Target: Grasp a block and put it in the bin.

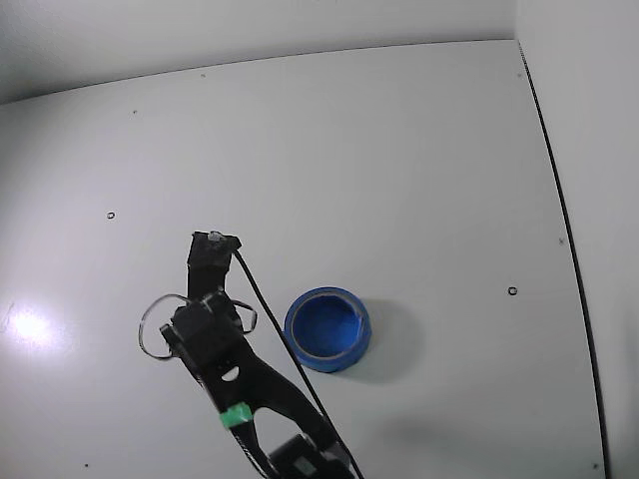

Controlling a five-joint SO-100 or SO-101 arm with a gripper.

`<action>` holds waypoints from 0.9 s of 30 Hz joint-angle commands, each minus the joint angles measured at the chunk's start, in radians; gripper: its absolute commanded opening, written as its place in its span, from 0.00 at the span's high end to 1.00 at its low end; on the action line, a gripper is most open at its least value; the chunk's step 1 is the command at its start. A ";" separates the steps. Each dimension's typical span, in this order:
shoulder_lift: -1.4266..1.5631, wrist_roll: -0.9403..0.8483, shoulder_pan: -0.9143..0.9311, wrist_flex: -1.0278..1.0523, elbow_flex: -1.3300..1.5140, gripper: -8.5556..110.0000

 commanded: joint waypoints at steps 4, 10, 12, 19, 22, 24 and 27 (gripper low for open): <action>-0.133 0.002 -0.041 -0.006 -0.201 0.70; -0.249 0.002 -0.061 -0.092 -0.245 0.70; -0.281 0.003 -0.061 -0.124 -0.252 0.70; -0.354 0.003 -0.058 -0.209 -0.247 0.70; -0.379 0.003 -0.051 -0.230 -0.247 0.70; -0.399 0.002 -0.049 -0.242 -0.247 0.70; -0.436 -0.002 -0.049 -0.259 -0.247 0.70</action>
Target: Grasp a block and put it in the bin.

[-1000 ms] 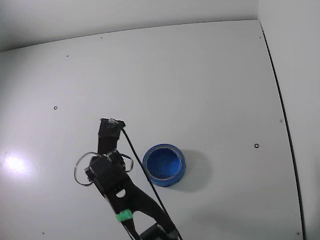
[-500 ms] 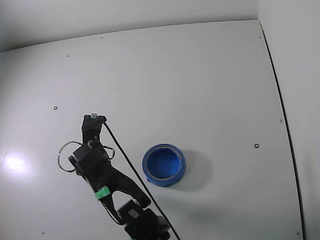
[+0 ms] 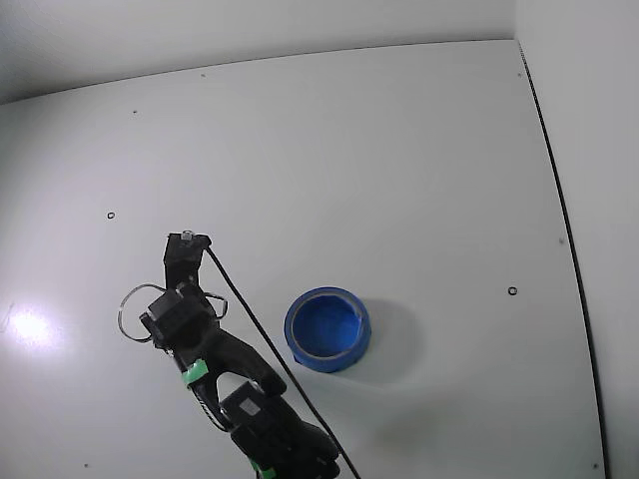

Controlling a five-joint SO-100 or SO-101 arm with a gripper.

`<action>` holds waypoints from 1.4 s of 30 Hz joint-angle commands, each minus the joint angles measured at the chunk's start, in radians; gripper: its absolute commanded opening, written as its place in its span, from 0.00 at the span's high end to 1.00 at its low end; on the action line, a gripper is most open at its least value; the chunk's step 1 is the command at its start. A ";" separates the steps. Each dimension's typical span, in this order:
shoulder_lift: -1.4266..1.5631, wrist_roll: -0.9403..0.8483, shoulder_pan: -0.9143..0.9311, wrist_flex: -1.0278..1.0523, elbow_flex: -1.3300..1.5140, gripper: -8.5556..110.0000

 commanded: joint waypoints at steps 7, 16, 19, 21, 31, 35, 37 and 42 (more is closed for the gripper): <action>-0.080 0.000 0.003 -0.071 -0.080 0.70; -0.101 -0.011 0.003 -0.091 -0.080 0.70; -0.101 -0.012 0.003 -0.089 -0.078 0.74; -0.101 -0.012 0.003 -0.091 -0.078 0.82; -0.051 0.003 0.008 -0.077 -0.037 0.92; 0.120 0.005 0.049 -0.077 0.052 0.93; 0.238 0.005 0.110 -0.077 0.115 0.93; 0.545 -0.005 0.353 -0.083 0.285 0.93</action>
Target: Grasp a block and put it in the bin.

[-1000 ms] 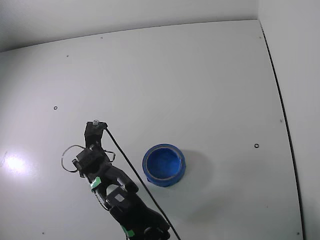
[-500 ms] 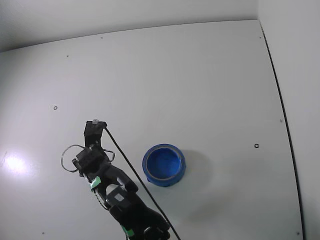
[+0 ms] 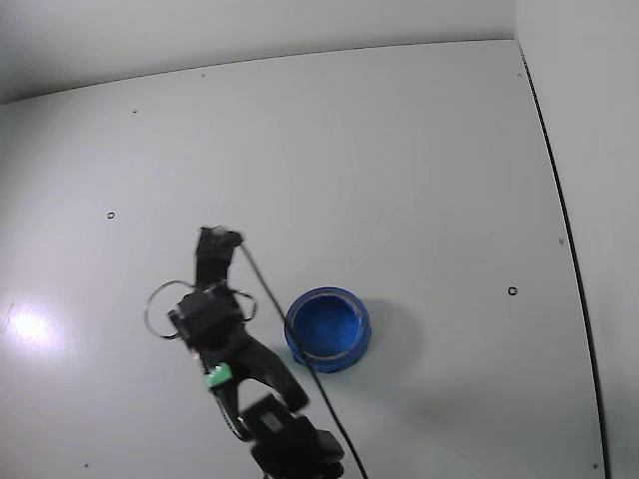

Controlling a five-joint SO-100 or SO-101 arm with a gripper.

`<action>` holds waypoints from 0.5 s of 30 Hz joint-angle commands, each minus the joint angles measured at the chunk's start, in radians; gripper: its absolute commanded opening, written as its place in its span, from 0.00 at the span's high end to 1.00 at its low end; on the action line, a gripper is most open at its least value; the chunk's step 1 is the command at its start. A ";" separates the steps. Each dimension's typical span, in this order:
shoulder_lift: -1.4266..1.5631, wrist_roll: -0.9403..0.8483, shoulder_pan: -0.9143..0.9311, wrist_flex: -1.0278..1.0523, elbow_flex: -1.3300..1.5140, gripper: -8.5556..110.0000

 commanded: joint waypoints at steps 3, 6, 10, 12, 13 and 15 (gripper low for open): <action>0.436 -0.012 0.331 -0.014 0.149 0.92; 0.538 -0.014 0.482 -0.014 0.218 0.92; 0.560 -0.015 0.620 -0.014 0.330 0.92; 0.560 -0.015 0.630 -0.014 0.377 0.92; 0.561 -0.015 0.621 -0.014 0.397 0.92; 0.563 -0.015 0.597 -0.014 0.430 0.92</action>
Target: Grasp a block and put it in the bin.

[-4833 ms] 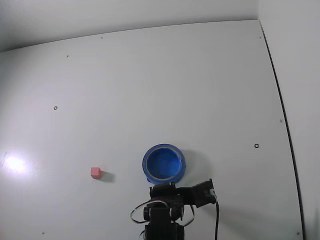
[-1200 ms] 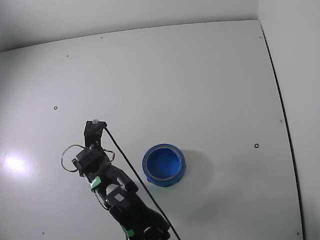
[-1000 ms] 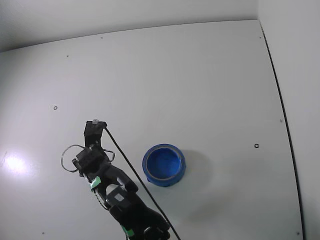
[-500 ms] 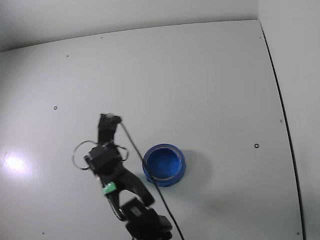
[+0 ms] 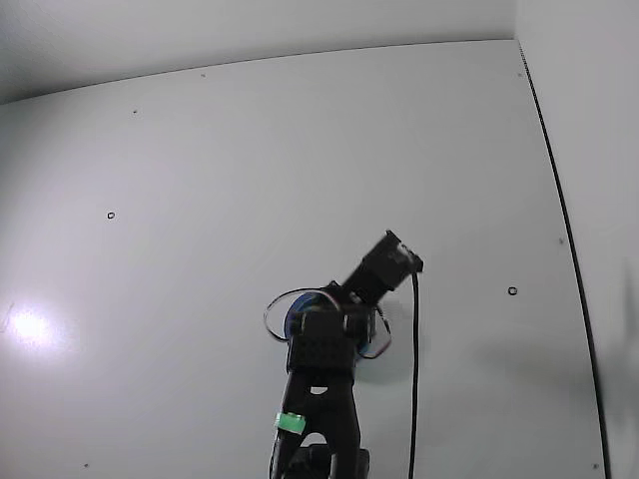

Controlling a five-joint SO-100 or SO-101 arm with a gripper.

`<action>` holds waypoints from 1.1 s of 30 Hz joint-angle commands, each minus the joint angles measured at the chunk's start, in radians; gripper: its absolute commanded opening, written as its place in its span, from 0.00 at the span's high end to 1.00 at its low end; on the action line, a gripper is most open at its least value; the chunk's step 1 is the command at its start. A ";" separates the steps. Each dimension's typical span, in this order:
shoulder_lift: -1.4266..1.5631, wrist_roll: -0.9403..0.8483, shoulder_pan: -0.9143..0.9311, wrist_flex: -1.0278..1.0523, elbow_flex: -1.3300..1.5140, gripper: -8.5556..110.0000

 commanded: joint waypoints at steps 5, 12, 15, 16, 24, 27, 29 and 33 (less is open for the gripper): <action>0.072 -0.012 -0.087 -0.014 0.063 0.92; 0.063 -0.009 -0.204 -0.014 0.054 0.92; 0.061 -0.011 -0.224 -0.014 0.054 0.92; 0.061 -0.011 -0.227 -0.014 0.054 0.92; 0.072 -0.012 -0.229 -0.014 0.069 0.87; 0.074 -0.012 -0.227 -0.014 0.069 0.80; 0.074 -0.012 -0.225 -0.014 0.069 0.75; 0.074 0.000 -0.225 -0.014 0.069 0.69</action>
